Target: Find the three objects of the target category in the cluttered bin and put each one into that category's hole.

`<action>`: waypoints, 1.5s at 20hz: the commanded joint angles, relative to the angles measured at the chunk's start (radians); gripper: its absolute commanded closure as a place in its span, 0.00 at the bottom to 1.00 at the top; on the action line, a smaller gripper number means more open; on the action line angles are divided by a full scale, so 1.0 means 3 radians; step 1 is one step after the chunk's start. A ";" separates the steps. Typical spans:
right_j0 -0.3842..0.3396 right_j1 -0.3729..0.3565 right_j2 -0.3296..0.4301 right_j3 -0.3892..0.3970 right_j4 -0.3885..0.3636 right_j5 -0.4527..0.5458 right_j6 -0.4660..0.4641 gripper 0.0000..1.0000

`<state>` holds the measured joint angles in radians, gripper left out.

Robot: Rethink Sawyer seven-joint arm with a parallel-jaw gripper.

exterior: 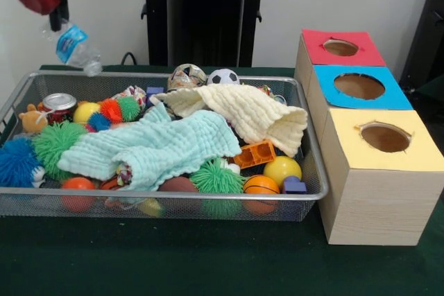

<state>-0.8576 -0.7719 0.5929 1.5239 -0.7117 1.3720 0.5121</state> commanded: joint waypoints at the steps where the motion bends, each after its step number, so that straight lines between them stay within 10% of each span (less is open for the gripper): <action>1: 0.0202 -0.0347 0.0111 0.0424 0.0361 0.0438 -0.0186 1.00; 30: 0.1493 -0.0174 -0.0317 0.0028 0.1522 -0.0076 0.1461 1.00</action>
<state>-0.4743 -0.8829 0.5743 1.5663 -0.3079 1.4132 0.5388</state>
